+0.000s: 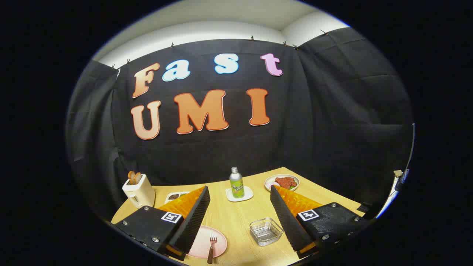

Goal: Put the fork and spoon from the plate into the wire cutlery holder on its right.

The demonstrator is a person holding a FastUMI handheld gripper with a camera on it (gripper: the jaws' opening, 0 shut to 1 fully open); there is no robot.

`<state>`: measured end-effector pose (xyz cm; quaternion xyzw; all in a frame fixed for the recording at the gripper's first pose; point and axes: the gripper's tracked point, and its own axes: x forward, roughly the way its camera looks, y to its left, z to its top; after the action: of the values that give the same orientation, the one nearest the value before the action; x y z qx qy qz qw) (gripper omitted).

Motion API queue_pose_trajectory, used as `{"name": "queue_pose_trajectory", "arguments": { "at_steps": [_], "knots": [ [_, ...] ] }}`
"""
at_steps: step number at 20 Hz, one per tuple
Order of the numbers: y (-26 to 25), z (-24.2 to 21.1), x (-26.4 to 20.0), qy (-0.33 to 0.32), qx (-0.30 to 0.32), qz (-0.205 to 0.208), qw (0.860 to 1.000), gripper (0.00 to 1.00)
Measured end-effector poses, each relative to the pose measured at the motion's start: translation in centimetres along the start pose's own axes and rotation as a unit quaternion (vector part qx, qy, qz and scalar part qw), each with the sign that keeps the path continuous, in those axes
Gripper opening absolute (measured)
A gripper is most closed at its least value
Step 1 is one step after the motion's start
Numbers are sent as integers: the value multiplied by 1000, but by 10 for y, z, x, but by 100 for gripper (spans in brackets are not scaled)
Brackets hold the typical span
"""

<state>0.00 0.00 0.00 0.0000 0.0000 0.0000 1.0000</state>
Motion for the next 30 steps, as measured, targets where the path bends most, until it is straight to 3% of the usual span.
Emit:
{"name": "queue_pose_trajectory", "arguments": {
  "at_steps": [16,25,30],
  "knots": [
    [76,-32,8,47,-39,82,995,98],
    [84,-53,5,59,-56,95,992,98],
    [86,-88,5,85,-85,97,988,98]
  ]
}}
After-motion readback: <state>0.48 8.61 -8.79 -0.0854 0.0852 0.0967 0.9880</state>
